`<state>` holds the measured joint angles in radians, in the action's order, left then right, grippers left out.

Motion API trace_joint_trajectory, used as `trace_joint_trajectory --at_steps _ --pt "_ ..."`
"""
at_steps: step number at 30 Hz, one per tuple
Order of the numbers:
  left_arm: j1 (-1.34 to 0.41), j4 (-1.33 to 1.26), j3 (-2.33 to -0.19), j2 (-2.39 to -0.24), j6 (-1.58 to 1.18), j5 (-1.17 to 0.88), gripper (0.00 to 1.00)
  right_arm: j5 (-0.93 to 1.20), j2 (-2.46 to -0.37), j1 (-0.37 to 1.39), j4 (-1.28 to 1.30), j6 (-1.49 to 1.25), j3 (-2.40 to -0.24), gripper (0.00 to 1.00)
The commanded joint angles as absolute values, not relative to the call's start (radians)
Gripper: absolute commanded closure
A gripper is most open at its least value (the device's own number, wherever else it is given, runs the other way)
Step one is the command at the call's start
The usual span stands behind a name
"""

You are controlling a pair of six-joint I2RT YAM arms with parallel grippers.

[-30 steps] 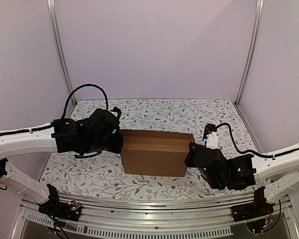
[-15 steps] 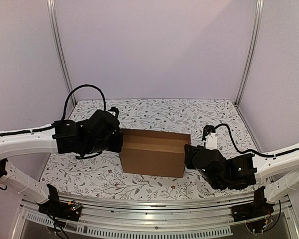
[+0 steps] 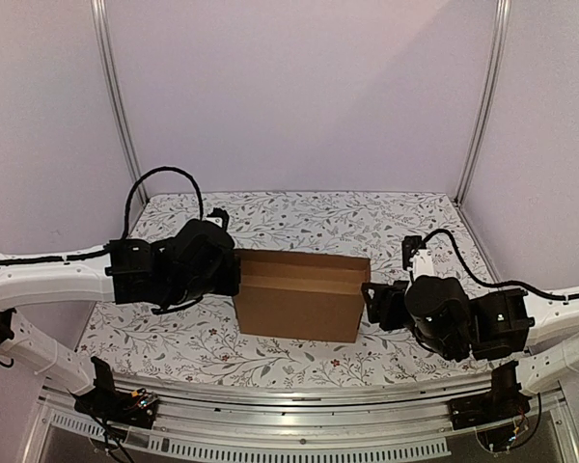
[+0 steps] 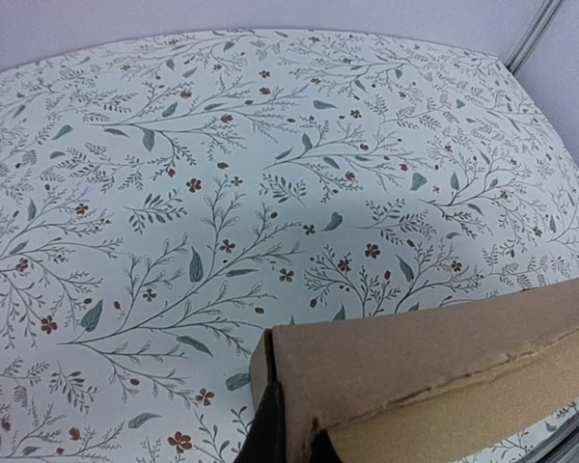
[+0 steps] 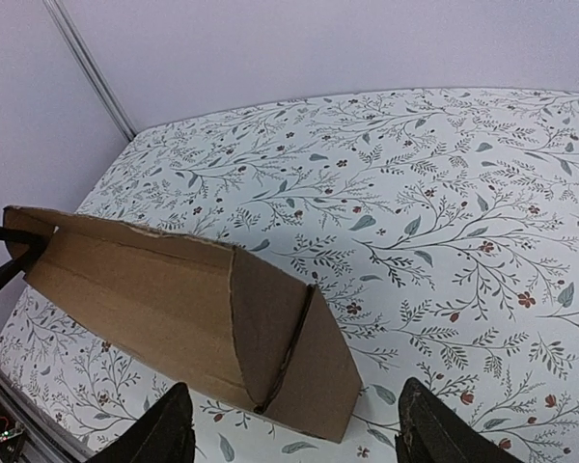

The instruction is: Fold the paper box

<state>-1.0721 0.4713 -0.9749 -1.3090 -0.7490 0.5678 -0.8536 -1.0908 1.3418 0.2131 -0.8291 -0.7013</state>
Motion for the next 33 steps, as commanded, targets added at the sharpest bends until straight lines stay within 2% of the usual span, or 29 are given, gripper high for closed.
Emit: trace_joint_trajectory --at_steps 1,7,11,19,27,33 --pt "-1.100 0.550 -0.923 -1.361 -0.787 0.507 1.00 -0.817 -1.060 1.346 0.248 -0.748 -0.764 0.29" --pt "-1.113 0.553 -0.924 -1.361 -0.792 0.519 1.00 -0.811 -1.071 1.323 0.277 -0.668 -0.838 0.26" --pt "-1.124 0.554 -0.921 -1.366 -0.801 0.528 1.00 -0.760 -1.102 1.271 0.312 -0.629 -0.893 0.36" --pt "-1.152 0.555 -0.916 -1.389 -0.819 0.538 1.00 -0.732 -1.216 1.229 0.330 -0.472 -1.062 0.51" --pt "-1.167 0.554 -0.922 -1.408 -0.832 0.535 1.00 -0.649 -1.393 1.174 0.290 -0.368 -1.230 0.77" --pt "-1.172 0.552 -0.925 -1.412 -0.835 0.534 1.00 -0.603 -1.513 1.161 0.264 -0.378 -1.278 0.91"
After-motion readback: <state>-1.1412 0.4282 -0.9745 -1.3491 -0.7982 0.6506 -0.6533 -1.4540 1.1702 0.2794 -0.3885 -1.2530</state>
